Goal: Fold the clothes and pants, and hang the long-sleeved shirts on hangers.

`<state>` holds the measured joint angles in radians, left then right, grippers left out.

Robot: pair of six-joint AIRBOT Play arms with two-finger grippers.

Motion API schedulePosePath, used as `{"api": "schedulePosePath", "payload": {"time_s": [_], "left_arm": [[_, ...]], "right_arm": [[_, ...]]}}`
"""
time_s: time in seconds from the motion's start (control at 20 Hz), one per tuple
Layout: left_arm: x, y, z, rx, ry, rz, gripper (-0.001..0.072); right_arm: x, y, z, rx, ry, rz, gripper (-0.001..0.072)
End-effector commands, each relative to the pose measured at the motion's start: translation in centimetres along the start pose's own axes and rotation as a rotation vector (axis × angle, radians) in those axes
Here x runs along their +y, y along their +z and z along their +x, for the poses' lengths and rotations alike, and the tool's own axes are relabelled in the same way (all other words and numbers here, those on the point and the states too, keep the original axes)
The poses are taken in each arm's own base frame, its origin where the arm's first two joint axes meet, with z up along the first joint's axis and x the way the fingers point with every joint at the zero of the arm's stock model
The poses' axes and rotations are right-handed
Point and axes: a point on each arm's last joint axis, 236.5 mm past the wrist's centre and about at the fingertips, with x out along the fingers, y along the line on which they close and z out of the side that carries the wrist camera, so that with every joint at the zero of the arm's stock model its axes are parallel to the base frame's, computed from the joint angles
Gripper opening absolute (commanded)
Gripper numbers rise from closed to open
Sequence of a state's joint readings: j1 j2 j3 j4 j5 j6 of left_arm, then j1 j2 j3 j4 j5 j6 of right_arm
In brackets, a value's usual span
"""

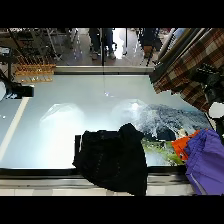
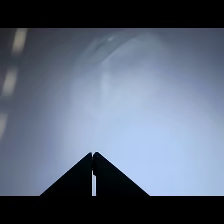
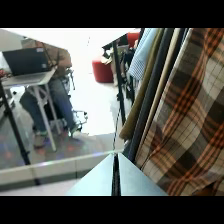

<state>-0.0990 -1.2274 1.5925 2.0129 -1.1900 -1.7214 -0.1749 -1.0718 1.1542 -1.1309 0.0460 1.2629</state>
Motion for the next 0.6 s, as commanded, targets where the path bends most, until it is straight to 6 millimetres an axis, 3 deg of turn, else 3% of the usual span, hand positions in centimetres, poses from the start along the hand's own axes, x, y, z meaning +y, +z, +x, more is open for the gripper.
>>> {"api": "schedulePosePath", "payload": {"time_s": [0.0,0.05,0.1,0.15,0.2,0.25,0.3,0.4,0.5,0.55], "left_arm": [[0.2,-1.6,0.2,0.069,0.01,0.003,0.0041],[0.1,-2.7,0.2,0.116,0.01,0.013,0.0135],[-0.7,-4.0,0.2,0.165,-0.025,0.054,0.0376],[-2.6,-6.0,0.3,0.229,-0.107,0.096,0.0469],[-5.4,-8.1,0.3,0.291,-0.231,0.135,0.0469],[-8.9,-10.8,0.0,0.363,-0.383,0.151,0.0469],[-11.8,-13.3,-0.4,0.425,-0.507,0.157,0.0469],[-16.3,-18.7,-1.2,0.552,-0.694,0.169,0.0465],[-18.2,-24.3,-1.5,0.691,-0.77,0.178,0.047],[-18.6,-26.8,-1.7,0.752,-0.791,0.191,0.0498]], "right_arm": [[0.9,-3.5,-2.9,0.23,0.066,-0.183,0.0191],[-0.1,-4.9,-4.2,0.324,0.062,-0.201,0.0216],[-1.6,-7.0,-6.0,0.446,0.049,-0.191,0.0219],[-3.4,-9.7,-8.1,0.594,0.03,-0.164,0.0275],[-4.7,-12.5,-10.5,0.74,0.028,-0.124,0.0365],[-4.9,-15.5,-13.3,0.886,0.094,-0.108,0.0408],[-3.5,-18.4,-16.7,1.016,0.233,-0.047,0.0408],[1.2,-21.9,-22.7,1.181,0.484,0.265,0.0412],[5.0,-25.3,-28.0,1.345,0.59,0.566,0.0463],[6.4,-27.9,-30.7,1.45,0.586,0.64,0.0483]]}}
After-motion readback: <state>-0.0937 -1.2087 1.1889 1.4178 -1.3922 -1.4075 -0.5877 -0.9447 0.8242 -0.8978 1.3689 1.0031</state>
